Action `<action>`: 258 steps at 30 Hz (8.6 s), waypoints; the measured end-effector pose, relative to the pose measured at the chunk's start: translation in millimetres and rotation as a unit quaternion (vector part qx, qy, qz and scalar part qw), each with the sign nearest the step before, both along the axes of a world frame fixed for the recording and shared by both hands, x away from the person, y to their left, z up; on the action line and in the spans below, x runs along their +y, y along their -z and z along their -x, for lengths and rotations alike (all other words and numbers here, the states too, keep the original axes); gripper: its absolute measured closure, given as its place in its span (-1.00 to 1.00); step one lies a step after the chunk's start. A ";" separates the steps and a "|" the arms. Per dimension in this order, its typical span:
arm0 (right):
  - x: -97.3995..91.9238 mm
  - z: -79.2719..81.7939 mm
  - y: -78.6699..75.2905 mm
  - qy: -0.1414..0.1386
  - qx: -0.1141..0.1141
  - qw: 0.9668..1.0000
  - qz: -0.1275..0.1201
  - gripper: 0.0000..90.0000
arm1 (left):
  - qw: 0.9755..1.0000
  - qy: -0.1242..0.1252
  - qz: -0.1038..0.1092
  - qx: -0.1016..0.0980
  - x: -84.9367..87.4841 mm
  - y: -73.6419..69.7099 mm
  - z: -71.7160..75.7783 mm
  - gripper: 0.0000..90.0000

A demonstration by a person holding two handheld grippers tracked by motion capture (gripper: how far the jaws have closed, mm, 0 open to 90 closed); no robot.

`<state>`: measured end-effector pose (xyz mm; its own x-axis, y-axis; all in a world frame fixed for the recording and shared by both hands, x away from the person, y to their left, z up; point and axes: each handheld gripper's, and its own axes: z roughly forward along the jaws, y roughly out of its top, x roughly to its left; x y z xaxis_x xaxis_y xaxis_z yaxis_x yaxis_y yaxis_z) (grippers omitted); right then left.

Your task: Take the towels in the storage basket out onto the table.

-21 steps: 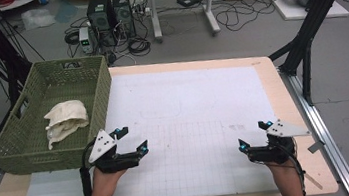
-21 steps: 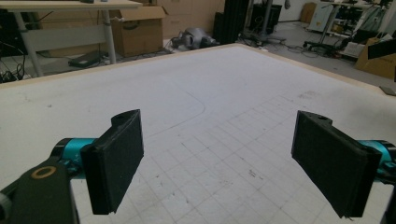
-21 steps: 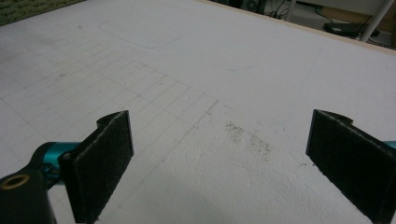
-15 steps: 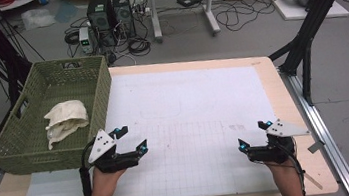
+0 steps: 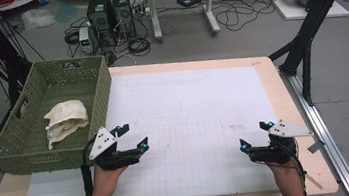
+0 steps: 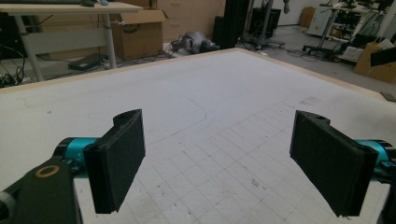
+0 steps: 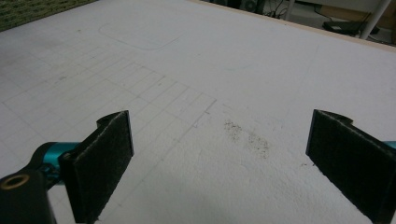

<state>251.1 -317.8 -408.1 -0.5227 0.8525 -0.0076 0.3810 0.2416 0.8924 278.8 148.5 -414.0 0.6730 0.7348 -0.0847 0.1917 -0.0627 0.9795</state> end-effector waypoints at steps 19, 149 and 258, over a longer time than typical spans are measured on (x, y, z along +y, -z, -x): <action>1.9 6.9 -3.7 0.007 -0.001 1.000 -0.005 -0.86 | 1.000 0.020 0.009 -0.020 4.7 -35.4 2.8 -0.60; 10.3 0.2 -1.3 -0.005 0.006 1.000 0.004 -0.85 | 0.970 -0.221 -0.009 0.100 188.7 -107.9 -91.8 0.55; 102.3 -42.4 6.0 -0.110 0.019 0.994 -0.001 -0.85 | 0.999 0.002 -0.029 0.041 -3.6 -16.3 -47.3 -0.59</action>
